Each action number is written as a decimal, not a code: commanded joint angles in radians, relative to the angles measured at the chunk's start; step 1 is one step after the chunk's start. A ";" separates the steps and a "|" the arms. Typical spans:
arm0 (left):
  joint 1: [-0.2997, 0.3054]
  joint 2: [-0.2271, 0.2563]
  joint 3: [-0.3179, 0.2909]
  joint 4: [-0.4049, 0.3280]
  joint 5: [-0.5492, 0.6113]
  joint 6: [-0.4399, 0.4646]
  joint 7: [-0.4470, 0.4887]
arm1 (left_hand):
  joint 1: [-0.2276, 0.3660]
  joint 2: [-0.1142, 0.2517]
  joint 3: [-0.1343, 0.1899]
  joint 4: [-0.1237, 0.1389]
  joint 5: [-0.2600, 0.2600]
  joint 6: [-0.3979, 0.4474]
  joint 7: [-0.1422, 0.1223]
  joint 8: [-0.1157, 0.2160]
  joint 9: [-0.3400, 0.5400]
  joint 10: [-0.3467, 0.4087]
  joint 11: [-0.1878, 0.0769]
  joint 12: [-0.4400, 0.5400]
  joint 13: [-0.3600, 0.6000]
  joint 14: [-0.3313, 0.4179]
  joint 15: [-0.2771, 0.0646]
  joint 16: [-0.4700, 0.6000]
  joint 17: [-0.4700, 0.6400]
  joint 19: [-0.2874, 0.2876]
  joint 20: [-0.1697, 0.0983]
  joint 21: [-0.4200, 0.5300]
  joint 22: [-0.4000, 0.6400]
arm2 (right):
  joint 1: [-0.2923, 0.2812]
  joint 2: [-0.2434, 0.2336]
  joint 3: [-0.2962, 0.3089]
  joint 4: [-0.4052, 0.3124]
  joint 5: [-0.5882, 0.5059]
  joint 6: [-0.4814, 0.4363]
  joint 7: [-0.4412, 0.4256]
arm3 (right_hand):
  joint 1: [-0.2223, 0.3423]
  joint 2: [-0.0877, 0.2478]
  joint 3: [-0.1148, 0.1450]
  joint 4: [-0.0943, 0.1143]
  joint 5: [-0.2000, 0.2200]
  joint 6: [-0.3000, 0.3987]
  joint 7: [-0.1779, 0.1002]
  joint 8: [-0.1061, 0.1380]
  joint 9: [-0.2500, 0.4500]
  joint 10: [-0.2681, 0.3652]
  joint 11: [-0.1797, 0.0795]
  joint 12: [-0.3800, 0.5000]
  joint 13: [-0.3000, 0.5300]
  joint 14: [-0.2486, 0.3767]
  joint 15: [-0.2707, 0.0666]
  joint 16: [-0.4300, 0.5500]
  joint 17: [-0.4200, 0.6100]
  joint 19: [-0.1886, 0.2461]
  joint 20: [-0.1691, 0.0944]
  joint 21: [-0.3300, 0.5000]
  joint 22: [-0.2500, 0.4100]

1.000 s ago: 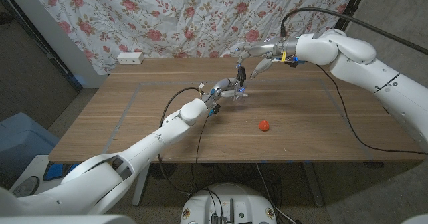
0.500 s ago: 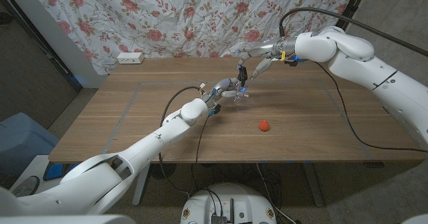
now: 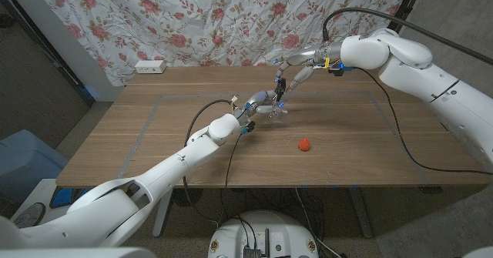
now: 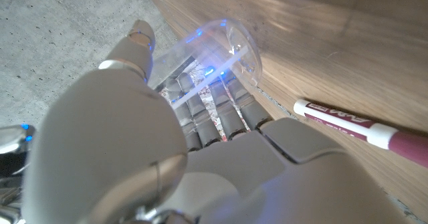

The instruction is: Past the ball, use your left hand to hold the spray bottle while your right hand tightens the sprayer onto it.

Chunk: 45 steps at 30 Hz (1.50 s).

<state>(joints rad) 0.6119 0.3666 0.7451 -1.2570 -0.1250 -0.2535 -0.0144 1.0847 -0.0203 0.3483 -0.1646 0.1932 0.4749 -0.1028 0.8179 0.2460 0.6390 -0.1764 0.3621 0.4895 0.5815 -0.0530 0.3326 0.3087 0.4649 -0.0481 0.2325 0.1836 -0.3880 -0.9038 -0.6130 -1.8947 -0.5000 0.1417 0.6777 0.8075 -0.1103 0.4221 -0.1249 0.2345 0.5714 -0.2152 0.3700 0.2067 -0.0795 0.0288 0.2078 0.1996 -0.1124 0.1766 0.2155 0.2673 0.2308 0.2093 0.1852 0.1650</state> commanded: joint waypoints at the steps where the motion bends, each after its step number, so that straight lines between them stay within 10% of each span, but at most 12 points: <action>1: 0.012 0.009 0.000 -0.023 0.005 0.005 0.004 | -0.008 0.115 0.006 -0.005 0.008 0.016 0.009 0.005 0.001 0.006 -0.002 -0.003 0.003 0.009 -0.147 -0.003 0.005 0.002 -0.009 -0.005 0.002 | -0.022 -0.018 0.016 -0.034 0.017 -0.039 -0.003 | -0.029 -0.002 -0.010 0.003 -0.003 0.042 -0.001 0.015 0.004 0.021 -0.004 0.011 0.002 0.015 0.002 0.011 0.001 0.015 0.002 0.005 0.002; 45: 0.057 0.037 -0.017 -0.082 -0.001 0.029 0.025 | -0.013 0.121 0.008 -0.003 0.008 0.015 0.012 0.017 -0.006 0.013 0.001 -0.011 0.007 0.011 -0.141 -0.009 0.007 0.001 -0.008 -0.006 0.002 | -0.124 -0.018 0.025 -0.142 0.001 -0.240 -0.122 | -0.215 0.060 -0.065 0.047 -0.035 0.331 0.043 0.054 -0.022 0.247 -0.024 0.042 -0.004 0.156 -0.077 0.071 0.004 0.132 -0.011 0.016 0.003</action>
<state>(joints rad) 0.6634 0.4005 0.7307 -1.3320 -0.1250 -0.2268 0.0088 1.0847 -0.0203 0.3464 -0.1665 0.1932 0.4714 -0.0992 0.8285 0.2401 0.6425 -0.1727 0.3551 0.4939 0.5840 -0.0558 0.3241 0.3134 0.4649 -0.0481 0.2325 0.1836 -0.4712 -0.9247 -0.5859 -1.9881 -0.4473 -0.0216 0.6137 0.6075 -0.0522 0.3588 -0.0786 0.2011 0.8832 -0.1735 0.4248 0.1828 0.1494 0.0039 0.2444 0.1954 0.0260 0.1030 0.2779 0.2670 0.3457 0.2010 0.1966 0.1650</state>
